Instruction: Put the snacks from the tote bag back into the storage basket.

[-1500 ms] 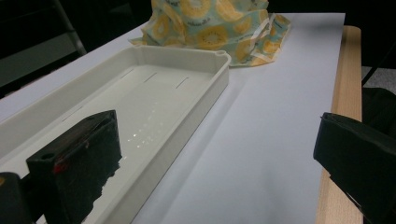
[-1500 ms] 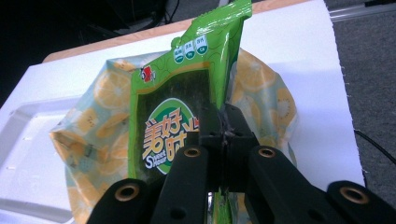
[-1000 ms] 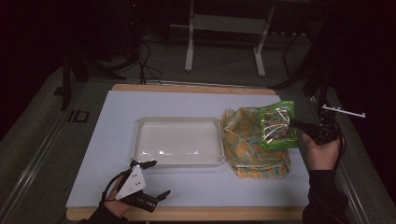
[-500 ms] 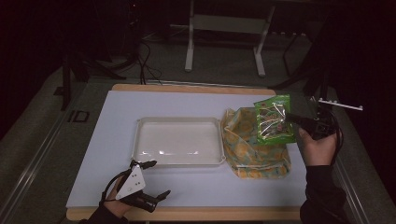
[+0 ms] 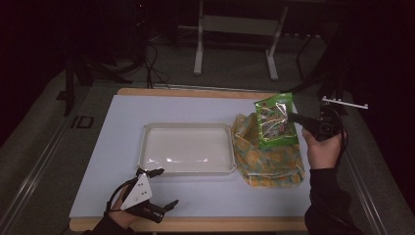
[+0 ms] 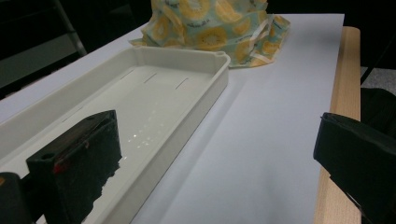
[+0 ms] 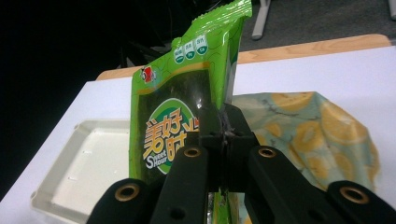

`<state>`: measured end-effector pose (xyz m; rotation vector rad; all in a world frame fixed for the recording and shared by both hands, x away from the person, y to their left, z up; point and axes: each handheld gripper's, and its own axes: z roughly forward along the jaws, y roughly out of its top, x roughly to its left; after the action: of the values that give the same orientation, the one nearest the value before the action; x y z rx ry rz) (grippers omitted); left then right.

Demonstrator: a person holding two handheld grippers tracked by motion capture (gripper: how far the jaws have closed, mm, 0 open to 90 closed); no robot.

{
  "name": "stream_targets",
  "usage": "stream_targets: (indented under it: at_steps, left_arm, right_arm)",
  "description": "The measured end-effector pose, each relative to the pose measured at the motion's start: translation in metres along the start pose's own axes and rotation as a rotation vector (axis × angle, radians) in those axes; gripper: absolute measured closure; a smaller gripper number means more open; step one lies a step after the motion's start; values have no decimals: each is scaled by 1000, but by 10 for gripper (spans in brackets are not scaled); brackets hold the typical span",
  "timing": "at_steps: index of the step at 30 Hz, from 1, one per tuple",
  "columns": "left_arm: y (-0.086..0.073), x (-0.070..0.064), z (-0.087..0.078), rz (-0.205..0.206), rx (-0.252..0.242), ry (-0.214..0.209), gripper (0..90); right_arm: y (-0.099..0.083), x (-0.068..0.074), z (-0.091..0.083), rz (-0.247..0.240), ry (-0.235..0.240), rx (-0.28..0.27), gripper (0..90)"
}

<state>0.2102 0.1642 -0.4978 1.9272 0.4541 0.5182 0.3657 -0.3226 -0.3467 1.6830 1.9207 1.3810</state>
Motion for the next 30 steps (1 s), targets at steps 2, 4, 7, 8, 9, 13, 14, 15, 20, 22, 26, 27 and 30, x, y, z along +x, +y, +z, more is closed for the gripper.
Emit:
stream_targets:
  at_steps: [2, 4, 7, 8, 9, 13, 14, 15, 20, 22, 26, 27, 30]
  left_arm:
    - [0, 0, 0, 0, 0, 1, 13]
    - [0, 0, 0, 0, 0, 0, 13]
    - [0, 0, 0, 1, 3, -1, 12]
    - [0, 0, 0, 1, 3, -2, 12]
    - [0, 0, 0, 1, 3, -2, 13]
    - [0, 0, 0, 2, 3, -2, 13]
    - [0, 0, 0, 2, 2, -2, 13]
    - [0, 0, 0, 2, 2, -2, 12]
    - [0, -1, 0, 7, 3, -2, 13]
    - [0, -1, 0, 8, 2, -3, 12]
    - [0, -1, -1, 6, -1, -4, 12]
    - [0, -1, -1, 6, -2, -4, 12]
    - [0, -1, -1, 7, -1, -4, 13]
  right_arm:
    - [0, 4, 3, -2, 6, 2, 888]
    - [1, 7, 5, -2, 13, 2, 887]
    - [3, 12, 8, -2, 22, 5, 888]
    - [3, 13, 9, -6, 24, 5, 887]
    - [3, 15, 10, -7, 26, 3, 887]
    - [5, 21, 14, -8, 37, 6, 887]
    - [6, 23, 15, -10, 40, 5, 887]
    - [6, 27, 18, -15, 45, 4, 887]
    - [6, 35, 24, -16, 56, 11, 887]
    - [5, 39, 28, -19, 63, 13, 888]
    - [4, 47, 35, -27, 71, 23, 888]
    - [3, 50, 37, -29, 73, 28, 888]
    - [2, 56, 42, -33, 82, 31, 887]
